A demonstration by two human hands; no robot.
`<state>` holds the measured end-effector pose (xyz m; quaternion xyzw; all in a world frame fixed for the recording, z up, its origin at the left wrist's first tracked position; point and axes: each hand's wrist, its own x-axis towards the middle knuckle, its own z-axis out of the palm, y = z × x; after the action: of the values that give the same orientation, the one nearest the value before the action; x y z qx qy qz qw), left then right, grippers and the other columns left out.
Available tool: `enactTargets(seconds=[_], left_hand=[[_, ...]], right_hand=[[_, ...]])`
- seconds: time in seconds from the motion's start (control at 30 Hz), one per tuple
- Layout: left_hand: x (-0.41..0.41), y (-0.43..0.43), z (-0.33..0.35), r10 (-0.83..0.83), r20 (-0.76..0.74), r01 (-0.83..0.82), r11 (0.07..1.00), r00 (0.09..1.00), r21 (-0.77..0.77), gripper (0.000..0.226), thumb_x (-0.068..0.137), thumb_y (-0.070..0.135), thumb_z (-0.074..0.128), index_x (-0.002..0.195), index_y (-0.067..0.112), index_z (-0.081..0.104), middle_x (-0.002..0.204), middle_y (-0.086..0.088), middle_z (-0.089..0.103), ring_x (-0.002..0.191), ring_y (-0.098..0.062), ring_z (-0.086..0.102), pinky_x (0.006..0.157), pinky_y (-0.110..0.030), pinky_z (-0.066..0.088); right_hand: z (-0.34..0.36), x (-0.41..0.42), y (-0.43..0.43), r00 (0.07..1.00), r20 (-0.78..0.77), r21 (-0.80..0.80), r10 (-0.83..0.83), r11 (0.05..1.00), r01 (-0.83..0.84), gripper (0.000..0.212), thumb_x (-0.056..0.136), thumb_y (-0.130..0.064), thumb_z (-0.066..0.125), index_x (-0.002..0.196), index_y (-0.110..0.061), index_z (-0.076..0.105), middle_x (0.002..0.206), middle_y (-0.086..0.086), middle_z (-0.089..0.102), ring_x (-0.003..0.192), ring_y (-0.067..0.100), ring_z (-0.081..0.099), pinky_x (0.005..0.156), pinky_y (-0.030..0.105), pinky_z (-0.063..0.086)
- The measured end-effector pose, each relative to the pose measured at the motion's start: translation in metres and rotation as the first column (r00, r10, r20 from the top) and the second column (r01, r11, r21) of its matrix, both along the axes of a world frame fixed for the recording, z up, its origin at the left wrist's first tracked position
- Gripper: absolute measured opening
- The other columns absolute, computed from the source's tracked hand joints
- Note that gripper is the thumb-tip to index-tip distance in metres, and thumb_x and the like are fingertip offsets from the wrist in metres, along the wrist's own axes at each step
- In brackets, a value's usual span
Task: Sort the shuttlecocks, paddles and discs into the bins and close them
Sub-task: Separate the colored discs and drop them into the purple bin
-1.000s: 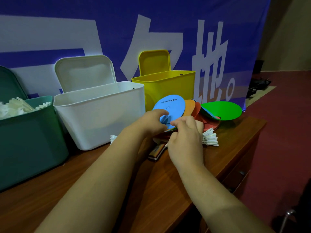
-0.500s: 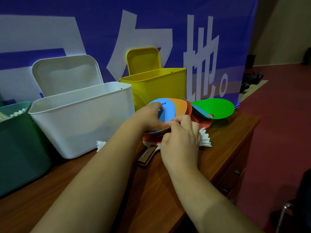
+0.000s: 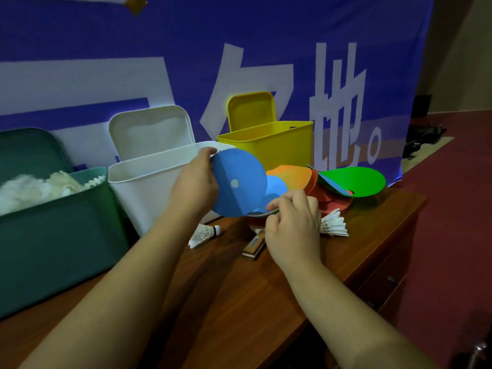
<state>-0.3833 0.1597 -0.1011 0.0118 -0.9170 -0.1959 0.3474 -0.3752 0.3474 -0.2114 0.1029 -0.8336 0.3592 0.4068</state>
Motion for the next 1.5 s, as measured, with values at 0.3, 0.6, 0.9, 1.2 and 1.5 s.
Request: enactTargets(seconds=[0.3, 0.6, 0.9, 1.2, 1.5], left_hand=[[0.161, -0.103, -0.028, 0.161, 0.071, -0.171, 0.967, 0.984, 0.189, 0.027, 0.107, 0.020, 0.048, 0.123, 0.027, 0.067, 0.106, 0.006, 0.069, 0.093, -0.015, 0.061, 0.076, -0.032, 0.046], [0.217, -0.164, -0.090, 0.203, 0.308, -0.326, 0.843, 0.929, 0.428, 0.032, 0.094, 0.041, 0.074, 0.124, 0.030, 0.068, 0.110, 0.011, 0.068, 0.099, -0.008, 0.066, 0.084, -0.031, 0.055], [0.232, -0.170, -0.059, 0.047, 0.171, -0.160, 0.646, 0.984, 0.746, 0.014, 0.098, 0.021, 0.071, 0.109, 0.025, 0.080, 0.095, 0.004, 0.079, 0.084, -0.015, 0.077, 0.061, -0.026, 0.059], [0.328, -0.226, 0.023, 0.357, -0.141, -0.238, 0.821, 0.923, 0.519, 0.020, 0.096, 0.022, 0.072, 0.108, 0.037, 0.077, 0.095, 0.016, 0.073, 0.085, 0.000, 0.068, 0.079, -0.029, 0.059], [0.395, -0.350, 0.034, 0.623, -0.594, -0.507, 0.775, 0.509, 0.378, 0.026, 0.099, 0.024, 0.070, 0.124, 0.028, 0.076, 0.110, 0.009, 0.069, 0.097, -0.004, 0.064, 0.078, -0.010, 0.051]], right_hand=[[0.008, 0.012, -0.040, 0.922, 0.108, 0.337, 0.371, 0.859, -0.385, 0.020, 0.088, -0.016, 0.053, 0.105, -0.019, 0.063, 0.105, 0.001, 0.054, 0.103, 0.028, 0.053, 0.093, 0.046, 0.048], [0.017, 0.009, -0.141, 0.828, 0.534, 0.393, 0.170, 0.818, -0.421, 0.060, 0.095, -0.015, 0.059, 0.151, -0.014, 0.039, 0.149, 0.011, 0.051, 0.137, 0.037, 0.045, 0.110, 0.045, 0.041], [0.004, 0.028, -0.161, 0.871, 0.419, 0.448, 0.256, 0.776, -0.444, 0.082, 0.095, -0.033, 0.066, 0.164, -0.020, 0.024, 0.146, 0.009, 0.048, 0.132, 0.035, 0.049, 0.108, 0.047, 0.044], [0.077, 0.112, -0.237, 0.671, 0.264, 0.009, 0.693, 0.694, -0.720, 0.068, 0.094, -0.038, 0.073, 0.154, -0.024, 0.044, 0.142, 0.000, 0.056, 0.113, 0.019, 0.062, 0.096, 0.034, 0.051], [0.107, 0.174, -0.326, 0.485, 0.162, -0.114, 0.859, 0.505, -0.856, 0.060, 0.094, -0.040, 0.073, 0.146, -0.036, 0.046, 0.122, -0.009, 0.059, 0.085, 0.005, 0.063, 0.076, 0.026, 0.048]])
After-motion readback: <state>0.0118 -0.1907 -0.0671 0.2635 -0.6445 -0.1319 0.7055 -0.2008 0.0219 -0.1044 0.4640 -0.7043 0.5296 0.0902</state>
